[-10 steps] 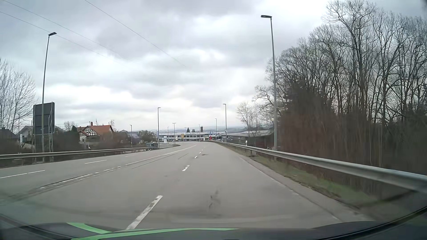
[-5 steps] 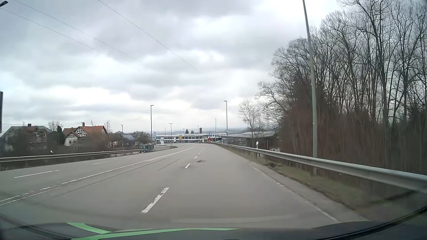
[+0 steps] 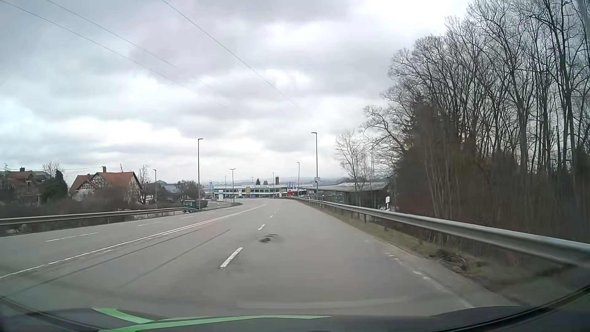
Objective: Follow the waypoints while adhering to traffic rules and regulations
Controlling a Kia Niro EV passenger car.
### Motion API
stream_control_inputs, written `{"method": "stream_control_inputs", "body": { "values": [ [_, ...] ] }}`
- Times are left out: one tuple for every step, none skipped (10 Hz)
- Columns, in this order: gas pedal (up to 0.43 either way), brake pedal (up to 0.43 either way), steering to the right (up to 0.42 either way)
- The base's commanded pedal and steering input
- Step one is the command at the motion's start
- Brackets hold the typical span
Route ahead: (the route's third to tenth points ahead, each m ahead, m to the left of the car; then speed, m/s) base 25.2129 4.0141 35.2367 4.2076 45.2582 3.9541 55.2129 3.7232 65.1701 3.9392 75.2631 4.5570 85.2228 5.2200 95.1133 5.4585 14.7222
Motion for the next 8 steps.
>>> {"method": "stream_control_inputs", "body": {
  "values": [
    [0.020,0.000,0.000],
    [0.028,0.000,0.000],
    [0.028,0.000,0.000],
    [0.028,0.000,0.000],
    [0.028,0.000,0.000],
    [0.028,0.000,0.000],
    [0.028,0.000,0.000],
    [0.028,0.000,0.000]
  ]
}}
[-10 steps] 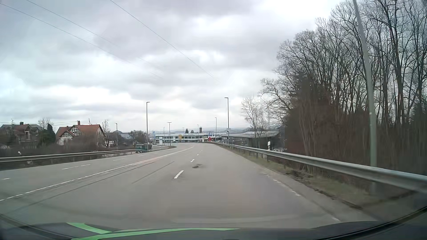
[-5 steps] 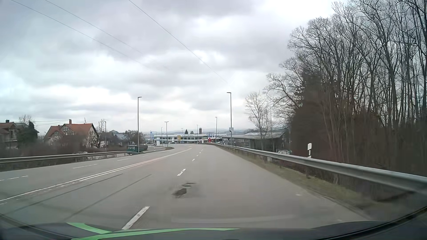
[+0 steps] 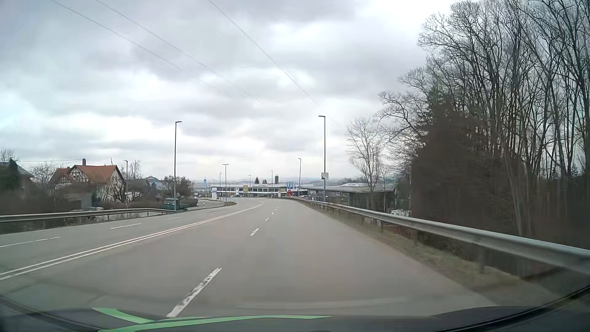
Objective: Follow the waypoints while adhering to traffic rules and regulations
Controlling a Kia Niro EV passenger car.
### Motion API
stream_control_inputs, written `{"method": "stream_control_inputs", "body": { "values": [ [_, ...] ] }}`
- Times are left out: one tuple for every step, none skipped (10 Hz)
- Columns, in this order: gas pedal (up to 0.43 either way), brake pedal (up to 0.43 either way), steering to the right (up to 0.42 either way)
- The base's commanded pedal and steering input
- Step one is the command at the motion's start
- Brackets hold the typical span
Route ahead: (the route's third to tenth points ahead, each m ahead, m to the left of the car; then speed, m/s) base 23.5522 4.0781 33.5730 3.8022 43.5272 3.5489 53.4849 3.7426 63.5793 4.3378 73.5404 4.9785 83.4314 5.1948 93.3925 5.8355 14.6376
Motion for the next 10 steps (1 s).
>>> {"method": "stream_control_inputs", "body": {
  "values": [
    [0.028,0.000,0.000],
    [0.028,0.000,0.000],
    [0.028,0.000,0.000],
    [0.028,0.000,0.000],
    [0.028,0.000,0.000],
    [0.028,0.000,0.000],
    [0.028,0.000,0.000],
    [0.028,0.000,0.000],
    [0.028,0.000,0.000],
    [0.028,0.000,0.000]
  ]
}}
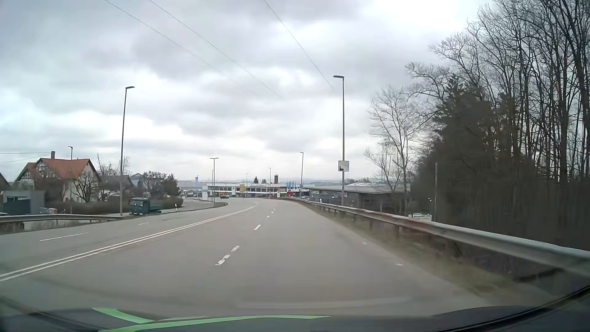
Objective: Follow the waypoints while adhering to traffic rules and regulations
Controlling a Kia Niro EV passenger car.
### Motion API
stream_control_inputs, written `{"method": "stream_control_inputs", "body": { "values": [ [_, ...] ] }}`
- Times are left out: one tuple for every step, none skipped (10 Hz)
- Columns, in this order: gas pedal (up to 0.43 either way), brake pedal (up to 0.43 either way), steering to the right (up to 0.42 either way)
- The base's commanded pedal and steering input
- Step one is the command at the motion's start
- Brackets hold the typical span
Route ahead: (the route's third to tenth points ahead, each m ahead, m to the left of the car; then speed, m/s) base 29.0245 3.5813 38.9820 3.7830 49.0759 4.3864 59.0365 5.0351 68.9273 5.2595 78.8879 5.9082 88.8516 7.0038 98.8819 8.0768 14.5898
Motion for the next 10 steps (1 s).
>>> {"method": "stream_control_inputs", "body": {
  "values": [
    [0.028,0.000,0.000],
    [0.020,0.000,0.000],
    [0.000,0.000,0.000],
    [0.000,0.000,0.000],
    [0.000,0.000,0.000],
    [0.000,0.000,0.000],
    [0.000,0.000,0.000],
    [0.000,0.000,0.000],
    [0.000,0.000,0.000],
    [0.000,0.000,0.000]
  ]
}}
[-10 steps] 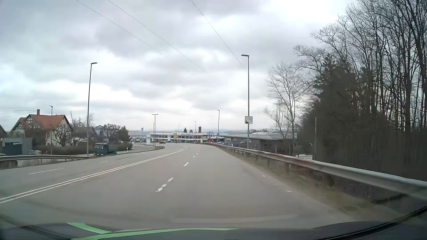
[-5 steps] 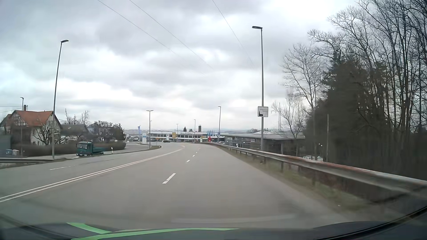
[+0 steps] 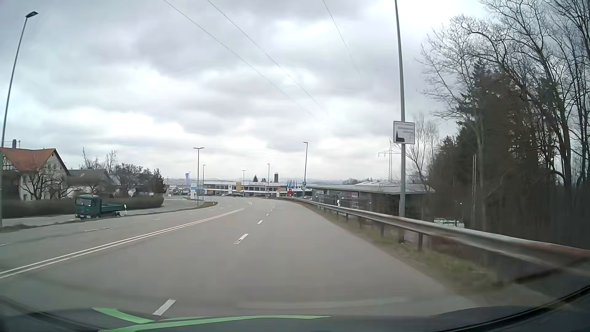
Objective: Follow the waypoints while adhering to traffic rules and regulations
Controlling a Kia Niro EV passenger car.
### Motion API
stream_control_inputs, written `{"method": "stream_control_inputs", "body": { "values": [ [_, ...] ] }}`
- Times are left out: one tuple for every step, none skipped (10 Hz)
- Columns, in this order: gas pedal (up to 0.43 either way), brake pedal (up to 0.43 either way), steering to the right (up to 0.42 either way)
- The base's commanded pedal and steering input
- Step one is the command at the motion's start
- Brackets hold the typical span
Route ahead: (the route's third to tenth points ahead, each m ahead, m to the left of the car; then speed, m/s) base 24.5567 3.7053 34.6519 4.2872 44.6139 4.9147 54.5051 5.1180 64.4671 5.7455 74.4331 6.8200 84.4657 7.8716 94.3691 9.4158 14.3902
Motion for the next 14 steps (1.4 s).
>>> {"method": "stream_control_inputs", "body": {
  "values": [
    [0.000,0.000,0.000],
    [0.000,0.000,0.000],
    [0.000,0.000,0.000],
    [0.000,0.000,0.000],
    [0.000,0.000,0.000],
    [0.000,0.000,0.000],
    [0.000,0.000,0.000],
    [0.000,0.000,0.000],
    [0.000,0.000,-0.001],
    [0.000,0.000,-0.001],
    [0.000,0.000,-0.001],
    [0.000,0.000,-0.001],
    [0.000,0.000,-0.001],
    [0.000,0.000,-0.001]
  ]
}}
